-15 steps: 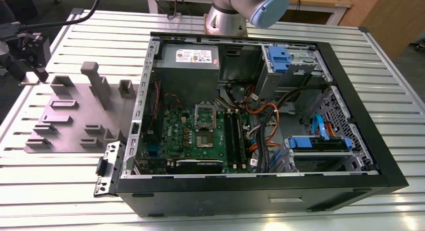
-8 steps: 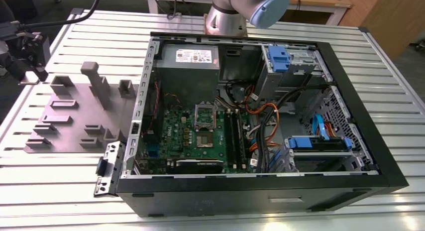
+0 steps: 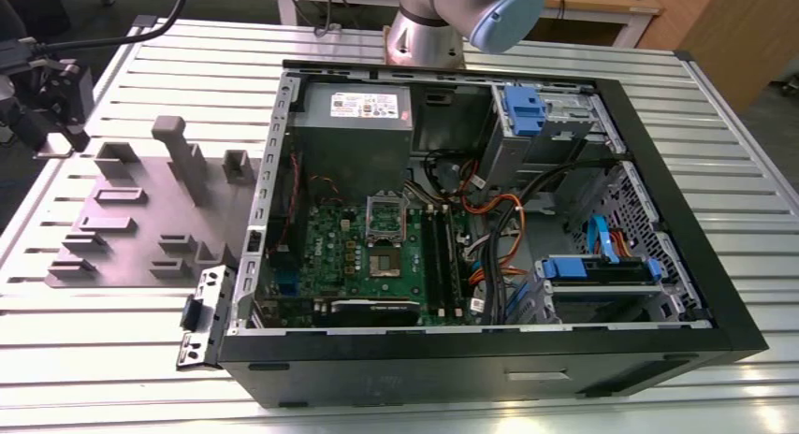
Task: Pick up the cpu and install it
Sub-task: 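Pick up the cpu and move it towards the insertion slot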
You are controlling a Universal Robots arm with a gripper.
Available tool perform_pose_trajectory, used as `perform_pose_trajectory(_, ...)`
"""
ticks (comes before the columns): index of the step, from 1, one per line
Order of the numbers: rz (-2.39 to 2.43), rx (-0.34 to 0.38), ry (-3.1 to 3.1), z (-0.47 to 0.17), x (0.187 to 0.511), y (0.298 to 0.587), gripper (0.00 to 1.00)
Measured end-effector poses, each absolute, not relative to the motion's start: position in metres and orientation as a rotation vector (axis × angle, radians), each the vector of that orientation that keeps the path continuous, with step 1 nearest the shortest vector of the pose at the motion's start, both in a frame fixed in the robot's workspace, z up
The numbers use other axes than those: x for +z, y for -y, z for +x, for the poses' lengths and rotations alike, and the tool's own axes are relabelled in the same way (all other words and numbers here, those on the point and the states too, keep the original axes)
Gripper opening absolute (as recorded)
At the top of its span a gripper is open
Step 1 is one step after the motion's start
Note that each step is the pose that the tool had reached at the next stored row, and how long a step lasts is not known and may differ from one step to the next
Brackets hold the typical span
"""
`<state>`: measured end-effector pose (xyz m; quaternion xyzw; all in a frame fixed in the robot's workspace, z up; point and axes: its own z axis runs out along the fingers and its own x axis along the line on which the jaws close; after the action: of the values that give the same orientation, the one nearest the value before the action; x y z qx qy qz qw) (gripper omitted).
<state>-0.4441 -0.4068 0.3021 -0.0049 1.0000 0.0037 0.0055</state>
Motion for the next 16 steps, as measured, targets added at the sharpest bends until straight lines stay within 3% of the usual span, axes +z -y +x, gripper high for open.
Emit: perform_pose_trajectory(16,-0.015,0.012,-3.131,-0.444,0.3057,0.4068,0.47)
